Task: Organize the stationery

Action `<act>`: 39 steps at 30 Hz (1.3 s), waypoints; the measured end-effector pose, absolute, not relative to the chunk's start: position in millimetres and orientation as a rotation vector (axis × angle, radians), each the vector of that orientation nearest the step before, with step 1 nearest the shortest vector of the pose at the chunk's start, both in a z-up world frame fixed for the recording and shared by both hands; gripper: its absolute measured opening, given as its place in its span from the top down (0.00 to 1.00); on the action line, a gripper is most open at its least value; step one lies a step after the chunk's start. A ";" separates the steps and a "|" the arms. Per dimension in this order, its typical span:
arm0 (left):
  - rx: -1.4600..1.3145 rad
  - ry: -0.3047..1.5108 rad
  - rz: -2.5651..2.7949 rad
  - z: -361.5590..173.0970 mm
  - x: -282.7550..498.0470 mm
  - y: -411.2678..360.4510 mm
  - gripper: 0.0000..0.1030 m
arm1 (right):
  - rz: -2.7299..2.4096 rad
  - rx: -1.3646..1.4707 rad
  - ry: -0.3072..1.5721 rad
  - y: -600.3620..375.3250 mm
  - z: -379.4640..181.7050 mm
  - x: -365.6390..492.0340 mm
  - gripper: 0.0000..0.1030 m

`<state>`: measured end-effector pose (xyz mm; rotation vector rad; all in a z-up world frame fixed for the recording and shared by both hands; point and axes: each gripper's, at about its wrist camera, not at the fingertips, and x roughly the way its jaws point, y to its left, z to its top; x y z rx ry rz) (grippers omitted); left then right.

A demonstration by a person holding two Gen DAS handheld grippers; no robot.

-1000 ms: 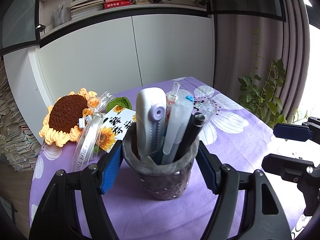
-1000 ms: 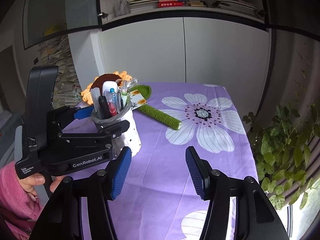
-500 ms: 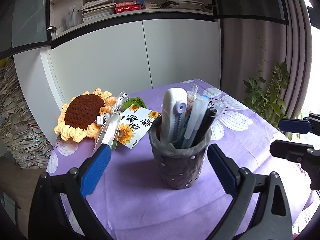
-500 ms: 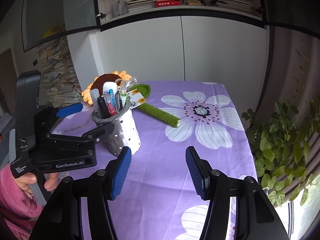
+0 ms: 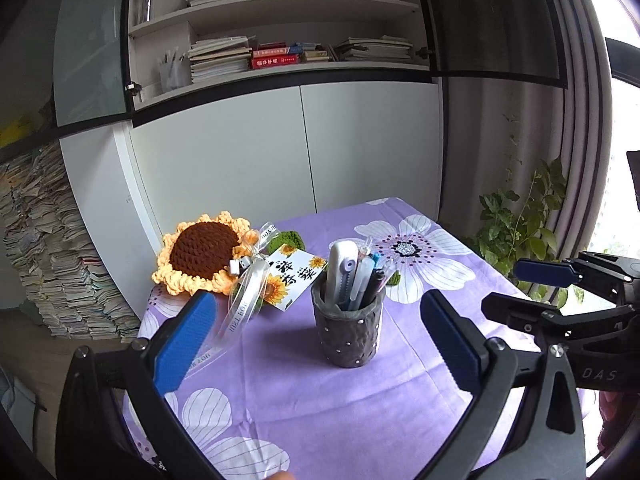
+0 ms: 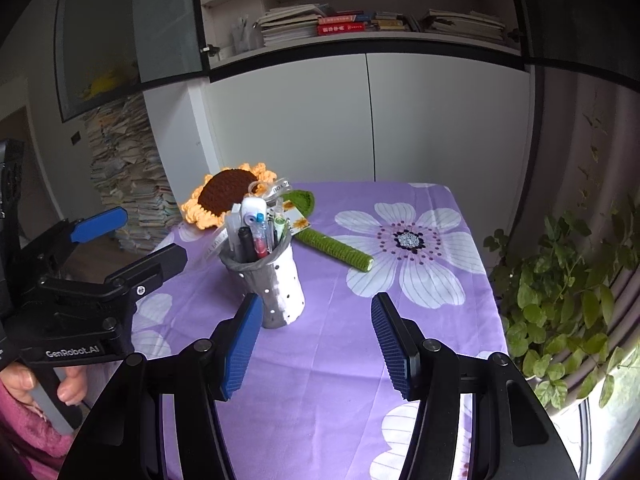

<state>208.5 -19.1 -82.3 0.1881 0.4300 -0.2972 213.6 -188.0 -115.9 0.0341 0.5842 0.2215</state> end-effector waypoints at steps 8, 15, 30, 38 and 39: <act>0.152 0.350 -0.255 -40.8 164.1 -11.8 0.01 | 0.184 -0.026 0.472 -178.4 -68.4 175.3 0.34; 0.115 0.279 -0.228 -13.5 122.5 1.2 0.01 | 0.176 0.041 0.343 -184.1 -32.0 119.0 0.18; 0.068 0.138 -0.184 15.6 43.3 23.9 0.01 | 0.155 -0.059 0.105 -154.3 7.2 27.1 0.03; 0.054 0.110 -0.175 16.0 28.5 33.0 0.01 | 0.190 -0.057 0.119 -146.0 3.6 16.5 0.03; 0.053 0.106 -0.171 15.8 26.8 34.1 0.01 | 0.197 -0.053 0.122 -146.1 2.7 15.3 0.03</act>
